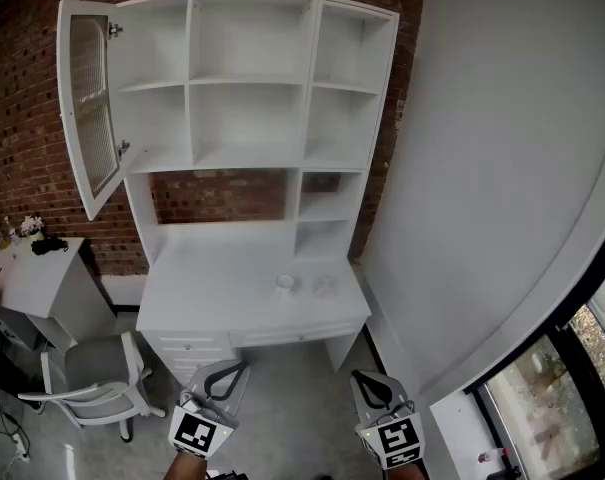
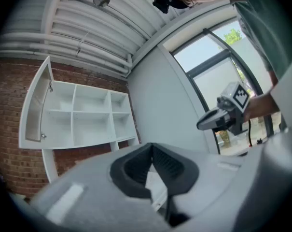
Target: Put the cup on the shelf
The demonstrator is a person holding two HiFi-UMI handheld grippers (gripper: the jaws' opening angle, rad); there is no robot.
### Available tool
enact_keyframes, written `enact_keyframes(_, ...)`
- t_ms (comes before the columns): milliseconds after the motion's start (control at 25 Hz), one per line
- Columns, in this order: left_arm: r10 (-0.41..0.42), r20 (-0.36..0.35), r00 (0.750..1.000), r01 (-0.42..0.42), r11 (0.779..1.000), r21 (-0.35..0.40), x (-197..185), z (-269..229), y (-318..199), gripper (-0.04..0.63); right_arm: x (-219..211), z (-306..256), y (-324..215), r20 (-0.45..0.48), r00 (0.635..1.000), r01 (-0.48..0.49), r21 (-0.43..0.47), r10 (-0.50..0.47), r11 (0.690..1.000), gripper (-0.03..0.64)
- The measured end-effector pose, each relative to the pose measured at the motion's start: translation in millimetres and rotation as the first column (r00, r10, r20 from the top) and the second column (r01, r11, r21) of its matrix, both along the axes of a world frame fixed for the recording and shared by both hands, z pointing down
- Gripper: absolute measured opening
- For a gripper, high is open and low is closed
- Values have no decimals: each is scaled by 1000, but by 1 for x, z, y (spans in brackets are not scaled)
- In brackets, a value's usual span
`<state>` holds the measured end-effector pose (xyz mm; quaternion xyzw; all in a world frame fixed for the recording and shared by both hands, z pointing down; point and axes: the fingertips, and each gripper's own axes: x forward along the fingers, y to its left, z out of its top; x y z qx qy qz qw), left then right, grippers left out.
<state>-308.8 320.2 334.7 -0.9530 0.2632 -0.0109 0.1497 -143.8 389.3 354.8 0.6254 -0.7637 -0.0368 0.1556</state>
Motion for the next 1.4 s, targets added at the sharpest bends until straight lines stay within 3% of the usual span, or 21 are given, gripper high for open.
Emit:
enact_keyframes(680,36,-19,999,-36,999,-16,-19,8,-21,1,-21,5,-13,65,997,-37,16,36,999,6)
enact_keyframes(1040,20,12,1000,-20,999,-27,22,22,-38,1,20,22,-34,94,995,-18,1,18,1000,8)
enact_keyframes(1400,-49,53,997,50,998,-31,97,28,-68,1,96,37,-76,139,988,65,-14,-62,998,21)
